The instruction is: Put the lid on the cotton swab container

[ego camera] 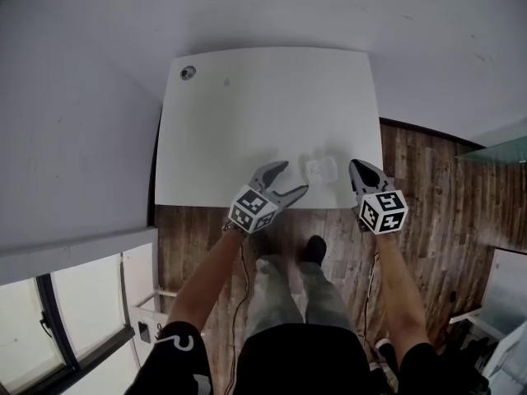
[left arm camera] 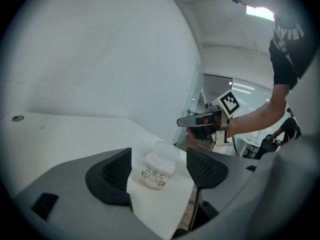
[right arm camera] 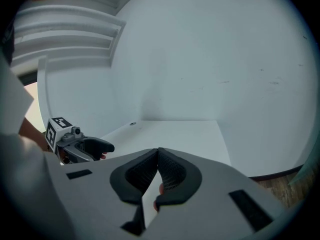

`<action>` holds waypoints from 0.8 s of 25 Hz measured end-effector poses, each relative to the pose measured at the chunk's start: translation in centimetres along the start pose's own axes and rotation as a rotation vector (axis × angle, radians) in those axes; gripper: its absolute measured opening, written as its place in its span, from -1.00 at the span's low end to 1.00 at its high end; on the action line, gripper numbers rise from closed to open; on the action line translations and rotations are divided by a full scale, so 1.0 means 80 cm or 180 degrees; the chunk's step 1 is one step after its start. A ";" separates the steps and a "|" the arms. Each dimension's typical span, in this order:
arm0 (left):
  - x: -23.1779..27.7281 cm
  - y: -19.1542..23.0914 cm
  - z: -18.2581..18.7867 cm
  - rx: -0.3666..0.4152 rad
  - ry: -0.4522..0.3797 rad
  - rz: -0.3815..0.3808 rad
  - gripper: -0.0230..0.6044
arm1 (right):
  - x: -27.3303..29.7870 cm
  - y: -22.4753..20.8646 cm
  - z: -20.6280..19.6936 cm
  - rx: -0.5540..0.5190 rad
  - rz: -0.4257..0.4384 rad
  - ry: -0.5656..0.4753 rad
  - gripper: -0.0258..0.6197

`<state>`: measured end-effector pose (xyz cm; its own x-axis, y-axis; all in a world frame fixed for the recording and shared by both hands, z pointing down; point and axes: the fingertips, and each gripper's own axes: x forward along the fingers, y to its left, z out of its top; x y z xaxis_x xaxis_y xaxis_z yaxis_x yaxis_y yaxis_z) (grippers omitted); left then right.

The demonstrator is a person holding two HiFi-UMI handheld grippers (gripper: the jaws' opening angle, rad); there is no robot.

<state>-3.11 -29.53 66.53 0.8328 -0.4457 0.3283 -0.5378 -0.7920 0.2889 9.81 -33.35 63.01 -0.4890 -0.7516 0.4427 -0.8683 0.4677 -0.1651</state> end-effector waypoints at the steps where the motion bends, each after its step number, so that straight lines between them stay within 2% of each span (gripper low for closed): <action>1: 0.004 0.002 -0.007 0.0060 0.0047 -0.0057 0.17 | 0.006 0.002 -0.003 -0.0009 0.0018 0.0002 -0.88; 5: 0.025 0.008 -0.033 0.0249 0.0211 -0.0228 0.20 | 0.022 0.007 -0.015 0.0061 0.0097 -0.0032 -0.88; 11: 0.059 0.005 -0.057 0.0457 0.0318 -0.0421 0.28 | 0.030 -0.007 -0.031 0.0212 0.0166 -0.0036 -0.88; 20: 0.096 0.001 -0.080 0.0681 0.0479 -0.0503 0.29 | 0.044 -0.020 -0.055 0.0216 0.0181 0.0049 -0.88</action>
<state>2.41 -30.40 74.81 0.8666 -0.2558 0.4286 -0.3499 -0.9237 0.1562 9.82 -34.70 68.69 -0.5369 -0.7172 0.4442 -0.8430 0.4765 -0.2495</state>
